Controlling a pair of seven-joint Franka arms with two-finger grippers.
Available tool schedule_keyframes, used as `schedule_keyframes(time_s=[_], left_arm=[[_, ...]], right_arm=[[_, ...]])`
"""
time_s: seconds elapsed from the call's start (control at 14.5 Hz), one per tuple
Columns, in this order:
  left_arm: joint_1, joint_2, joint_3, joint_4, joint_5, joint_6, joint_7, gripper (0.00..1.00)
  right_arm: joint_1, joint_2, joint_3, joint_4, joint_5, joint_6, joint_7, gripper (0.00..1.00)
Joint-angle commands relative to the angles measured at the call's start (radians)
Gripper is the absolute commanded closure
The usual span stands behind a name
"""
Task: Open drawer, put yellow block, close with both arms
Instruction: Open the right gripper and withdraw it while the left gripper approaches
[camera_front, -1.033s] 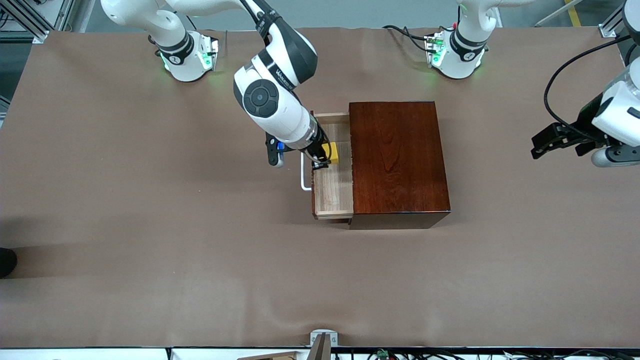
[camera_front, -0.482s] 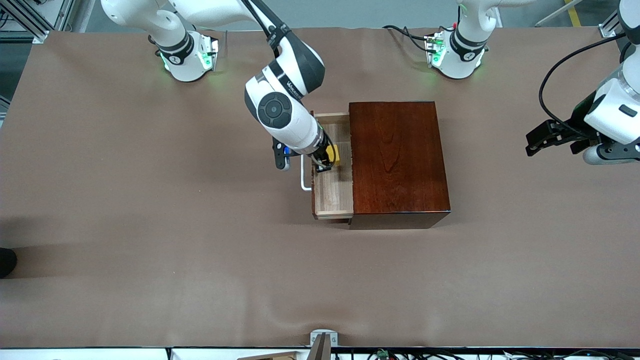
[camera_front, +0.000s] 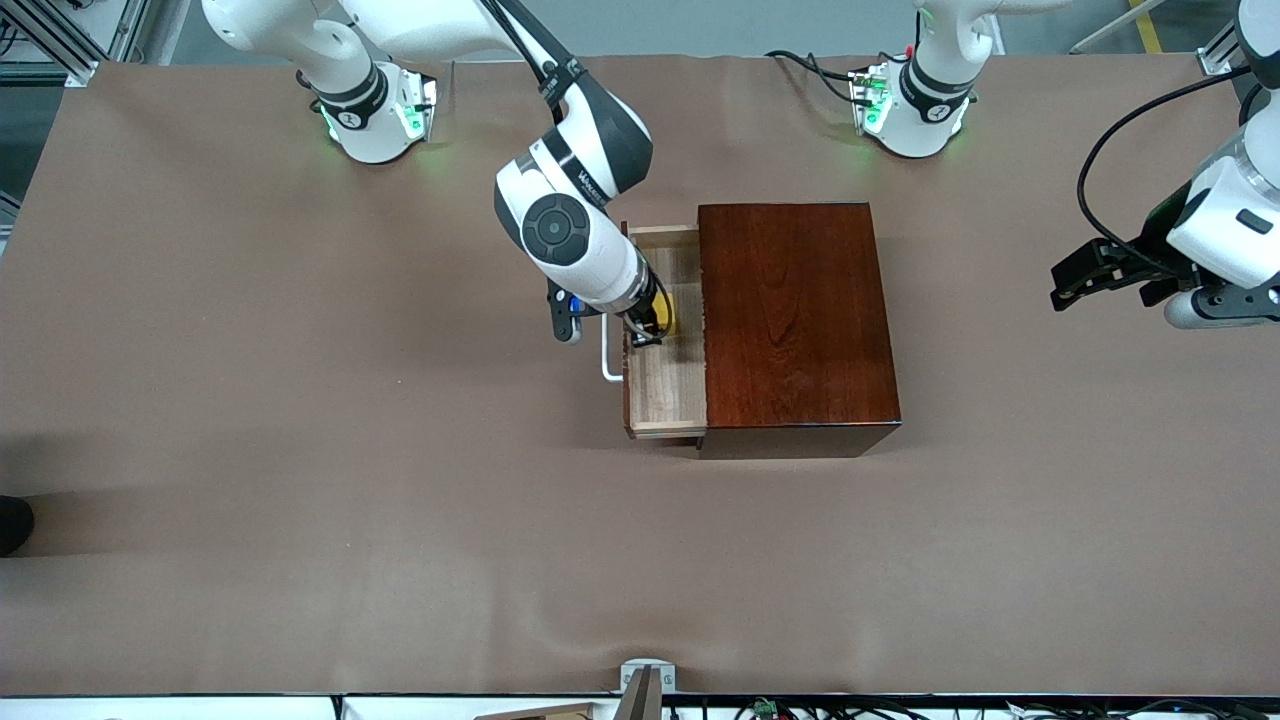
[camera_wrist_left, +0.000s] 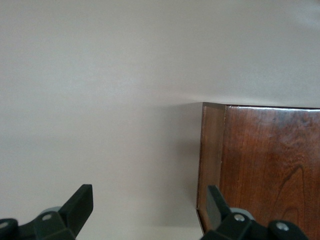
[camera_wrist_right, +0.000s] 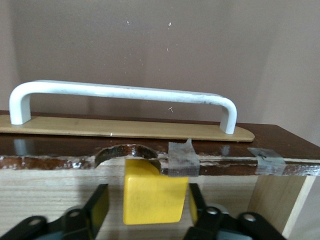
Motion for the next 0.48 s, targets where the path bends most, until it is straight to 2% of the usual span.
schedule_keyframes(time_s=[0.0,0.14,0.41], left_arm=[[0.003,-0.004,-0.001,0.019,-0.011,-0.018,-0.007,0.00],[0.000,0.000,0.001,0.019,-0.011,-0.014,-0.010,0.00],[-0.001,-0.004,-0.001,0.018,-0.011,-0.017,-0.012,0.00]], right_arm=[[0.001,0.004,-0.011,0.053,-0.011,-0.015,0.015,0.00],[-0.021,-0.005,-0.017,0.106,-0.028,-0.068,0.015,0.00],[-0.132,-0.010,-0.026,0.269,-0.027,-0.280,-0.014,0.00]])
